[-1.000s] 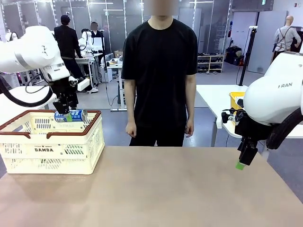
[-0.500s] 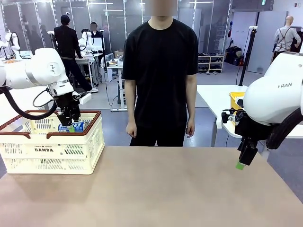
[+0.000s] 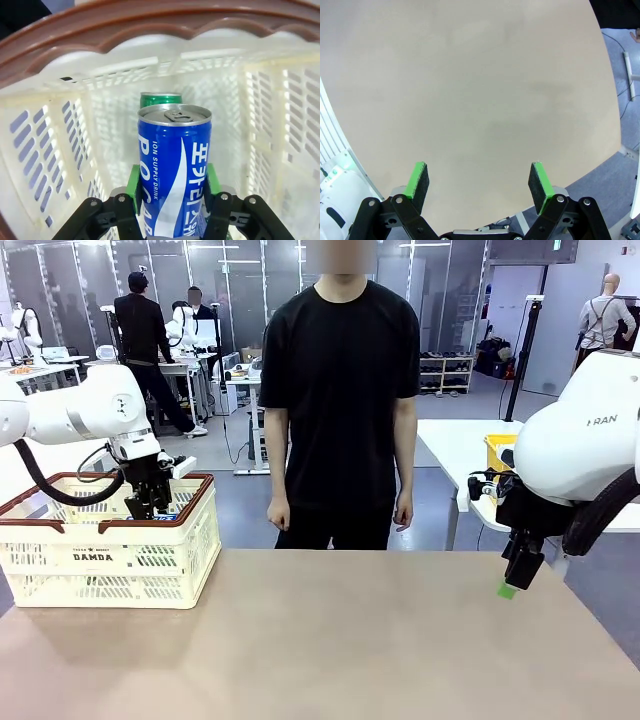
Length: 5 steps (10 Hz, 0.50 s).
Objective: Place the drinks into the Shopping basket.
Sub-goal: Pick up one drink and place it into the Shopping basket.
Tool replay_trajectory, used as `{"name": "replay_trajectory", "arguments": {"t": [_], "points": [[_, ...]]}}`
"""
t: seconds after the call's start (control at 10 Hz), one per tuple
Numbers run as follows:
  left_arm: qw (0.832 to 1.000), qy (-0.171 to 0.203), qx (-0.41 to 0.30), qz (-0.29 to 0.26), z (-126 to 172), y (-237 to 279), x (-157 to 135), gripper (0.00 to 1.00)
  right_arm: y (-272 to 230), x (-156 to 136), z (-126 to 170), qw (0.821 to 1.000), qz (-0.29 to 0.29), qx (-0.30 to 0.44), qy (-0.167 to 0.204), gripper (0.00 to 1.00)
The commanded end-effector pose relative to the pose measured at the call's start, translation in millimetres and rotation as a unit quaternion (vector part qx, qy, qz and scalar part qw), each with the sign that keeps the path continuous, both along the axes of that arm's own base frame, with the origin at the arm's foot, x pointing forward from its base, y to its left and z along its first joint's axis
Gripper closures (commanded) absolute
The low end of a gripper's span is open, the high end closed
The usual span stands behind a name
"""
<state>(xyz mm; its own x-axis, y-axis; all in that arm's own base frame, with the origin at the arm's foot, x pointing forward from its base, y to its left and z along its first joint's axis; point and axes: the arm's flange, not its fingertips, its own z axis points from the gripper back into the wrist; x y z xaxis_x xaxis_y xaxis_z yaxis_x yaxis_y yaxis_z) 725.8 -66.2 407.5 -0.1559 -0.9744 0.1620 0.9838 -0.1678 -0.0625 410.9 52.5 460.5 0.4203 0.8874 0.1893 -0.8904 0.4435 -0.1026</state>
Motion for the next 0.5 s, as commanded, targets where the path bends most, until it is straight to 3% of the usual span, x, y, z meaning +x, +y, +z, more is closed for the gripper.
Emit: {"name": "replay_trajectory", "arguments": {"t": [0.0, 0.4], "points": [[1.0, -0.021, -0.001, 0.005, -7.1, -4.4, 2.9, 0.43, -0.3, 0.1, 0.9, 1.0, 0.001, -0.001, 0.001, 0.0], [0.999, -0.036, 0.009, 0.001, -27.5, -10.1, -1.8, 0.43, -0.3, 0.1, 0.9, 1.0, 0.001, -0.001, 0.001, 0.0]]}}
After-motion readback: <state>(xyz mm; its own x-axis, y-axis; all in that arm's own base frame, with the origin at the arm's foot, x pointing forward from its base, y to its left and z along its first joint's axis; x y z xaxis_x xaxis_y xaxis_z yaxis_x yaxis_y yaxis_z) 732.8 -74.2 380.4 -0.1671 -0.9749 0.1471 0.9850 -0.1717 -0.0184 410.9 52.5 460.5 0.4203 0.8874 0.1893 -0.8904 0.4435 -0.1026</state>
